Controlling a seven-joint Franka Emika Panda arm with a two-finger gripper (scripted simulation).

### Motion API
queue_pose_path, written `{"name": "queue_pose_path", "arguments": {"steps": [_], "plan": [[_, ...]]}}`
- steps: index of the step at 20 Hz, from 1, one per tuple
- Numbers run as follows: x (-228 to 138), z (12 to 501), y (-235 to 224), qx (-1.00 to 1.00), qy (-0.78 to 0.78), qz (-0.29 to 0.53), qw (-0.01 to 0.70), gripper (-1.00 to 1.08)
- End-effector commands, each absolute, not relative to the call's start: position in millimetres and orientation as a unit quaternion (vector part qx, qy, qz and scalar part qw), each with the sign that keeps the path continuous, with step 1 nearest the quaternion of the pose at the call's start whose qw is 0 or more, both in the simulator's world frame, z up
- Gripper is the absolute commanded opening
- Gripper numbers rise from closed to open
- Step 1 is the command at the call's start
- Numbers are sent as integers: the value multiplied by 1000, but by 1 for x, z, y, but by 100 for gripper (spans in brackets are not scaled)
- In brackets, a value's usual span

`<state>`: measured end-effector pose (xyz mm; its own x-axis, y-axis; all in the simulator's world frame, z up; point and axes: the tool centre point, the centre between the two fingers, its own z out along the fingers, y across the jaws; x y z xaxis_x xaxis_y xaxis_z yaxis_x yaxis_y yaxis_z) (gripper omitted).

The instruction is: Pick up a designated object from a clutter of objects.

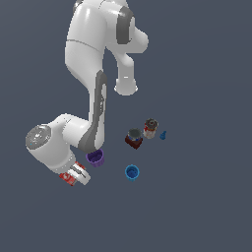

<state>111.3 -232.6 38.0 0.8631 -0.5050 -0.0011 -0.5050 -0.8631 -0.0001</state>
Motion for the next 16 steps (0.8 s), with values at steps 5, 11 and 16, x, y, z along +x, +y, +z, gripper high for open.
{"name": "queue_pose_path", "arguments": {"steps": [5,11,16], "plan": [[90,71,-229,-965,262,0,1,-100],[63,114,-225,-965,262,0,1,-100],[39,152,-221,-965,262,0,2,-100]]}}
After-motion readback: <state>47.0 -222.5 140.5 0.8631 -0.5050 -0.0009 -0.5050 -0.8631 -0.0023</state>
